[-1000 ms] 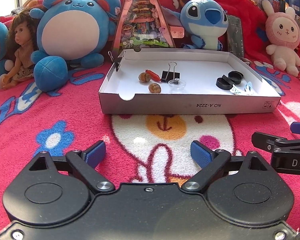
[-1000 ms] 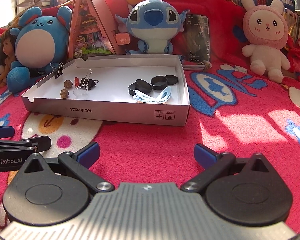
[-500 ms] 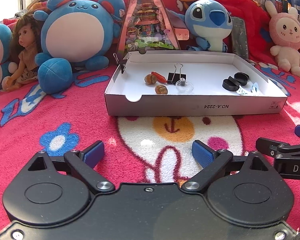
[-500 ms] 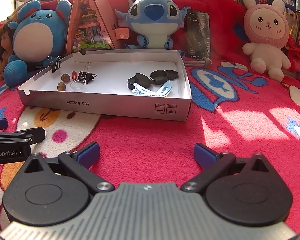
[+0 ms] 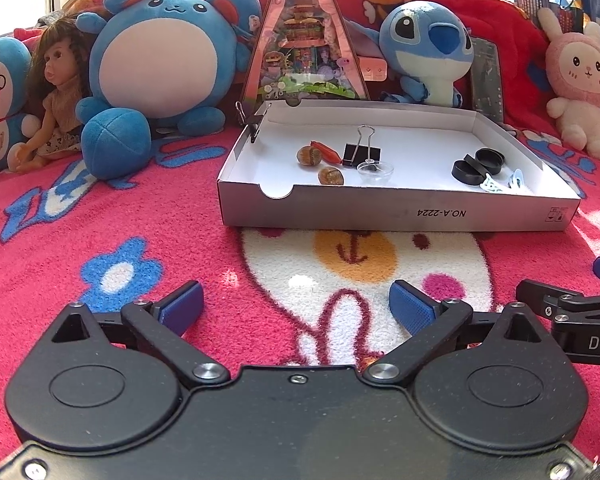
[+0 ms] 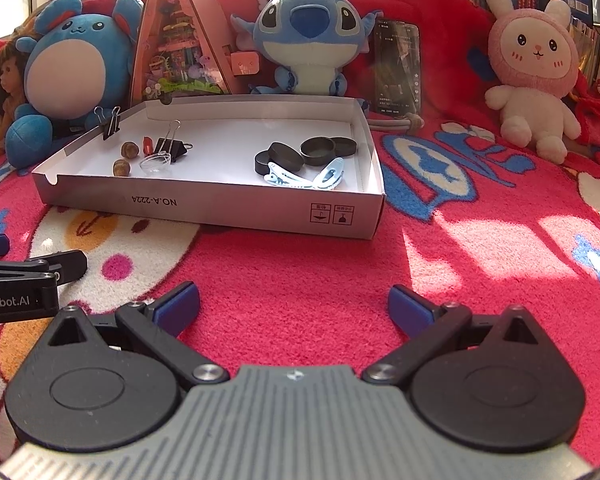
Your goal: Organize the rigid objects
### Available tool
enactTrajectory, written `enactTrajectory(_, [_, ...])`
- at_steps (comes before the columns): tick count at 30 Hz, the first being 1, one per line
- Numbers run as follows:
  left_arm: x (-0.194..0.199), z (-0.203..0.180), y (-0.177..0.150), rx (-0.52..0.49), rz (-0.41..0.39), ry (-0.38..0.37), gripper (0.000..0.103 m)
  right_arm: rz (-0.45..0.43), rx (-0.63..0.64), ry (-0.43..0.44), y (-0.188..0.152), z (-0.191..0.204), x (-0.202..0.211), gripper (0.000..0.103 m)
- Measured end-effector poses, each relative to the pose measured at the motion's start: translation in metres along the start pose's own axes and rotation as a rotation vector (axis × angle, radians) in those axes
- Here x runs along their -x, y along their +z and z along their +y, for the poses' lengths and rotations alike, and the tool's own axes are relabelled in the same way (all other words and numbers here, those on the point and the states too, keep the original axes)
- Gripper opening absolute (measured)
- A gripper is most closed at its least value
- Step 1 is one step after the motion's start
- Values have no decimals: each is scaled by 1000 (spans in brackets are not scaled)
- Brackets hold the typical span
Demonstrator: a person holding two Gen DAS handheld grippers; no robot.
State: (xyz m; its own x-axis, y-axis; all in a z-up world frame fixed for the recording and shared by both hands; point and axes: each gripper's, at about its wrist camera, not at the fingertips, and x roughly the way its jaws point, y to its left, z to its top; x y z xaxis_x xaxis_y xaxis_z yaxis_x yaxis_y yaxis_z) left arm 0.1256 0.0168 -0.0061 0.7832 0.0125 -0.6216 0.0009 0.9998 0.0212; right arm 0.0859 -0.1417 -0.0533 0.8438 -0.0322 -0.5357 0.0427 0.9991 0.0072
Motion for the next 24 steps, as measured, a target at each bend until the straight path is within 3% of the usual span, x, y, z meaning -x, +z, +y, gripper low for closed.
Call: enactTrajectory(24, [-3, 3, -1, 24, 12, -3, 103, 4, 7, -5, 0, 0, 0, 103])
